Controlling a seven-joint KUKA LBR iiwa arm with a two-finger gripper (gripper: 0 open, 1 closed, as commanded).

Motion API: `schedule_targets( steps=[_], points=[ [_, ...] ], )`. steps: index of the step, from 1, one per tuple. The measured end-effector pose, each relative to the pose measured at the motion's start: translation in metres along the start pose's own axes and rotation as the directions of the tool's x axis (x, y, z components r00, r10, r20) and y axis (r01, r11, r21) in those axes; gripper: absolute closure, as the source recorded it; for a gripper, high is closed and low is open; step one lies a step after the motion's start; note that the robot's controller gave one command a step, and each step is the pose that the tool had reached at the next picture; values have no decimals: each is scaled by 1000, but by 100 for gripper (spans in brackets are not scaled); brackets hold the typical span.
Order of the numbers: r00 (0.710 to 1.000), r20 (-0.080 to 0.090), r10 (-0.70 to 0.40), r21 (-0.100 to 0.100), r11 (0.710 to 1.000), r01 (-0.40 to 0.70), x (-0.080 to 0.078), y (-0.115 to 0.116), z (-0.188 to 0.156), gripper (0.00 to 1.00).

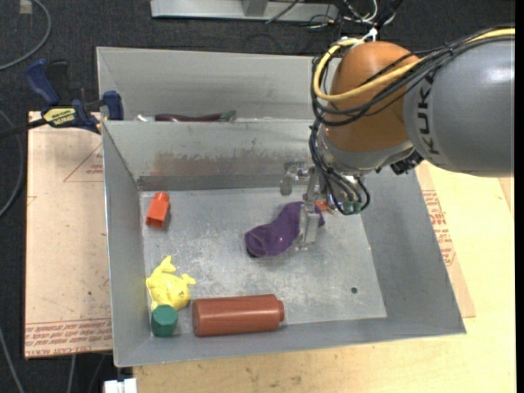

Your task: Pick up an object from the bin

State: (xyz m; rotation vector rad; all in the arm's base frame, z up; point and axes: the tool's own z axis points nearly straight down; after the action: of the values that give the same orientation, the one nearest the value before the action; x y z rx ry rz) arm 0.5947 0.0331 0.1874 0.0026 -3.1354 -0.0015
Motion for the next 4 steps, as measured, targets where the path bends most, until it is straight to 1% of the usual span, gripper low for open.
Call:
schedule_targets(
  steps=[1,2,3,4],
  points=[
    [1000,7,1,0,1000,-1,-1,0,-5,0],
    [999,15,-51,1,999,51,-4,4,11,0],
    [977,14,-212,1,977,212,-5,8,64,0],
    [920,16,-392,5,920,392,-4,17,117,100]
  ],
)
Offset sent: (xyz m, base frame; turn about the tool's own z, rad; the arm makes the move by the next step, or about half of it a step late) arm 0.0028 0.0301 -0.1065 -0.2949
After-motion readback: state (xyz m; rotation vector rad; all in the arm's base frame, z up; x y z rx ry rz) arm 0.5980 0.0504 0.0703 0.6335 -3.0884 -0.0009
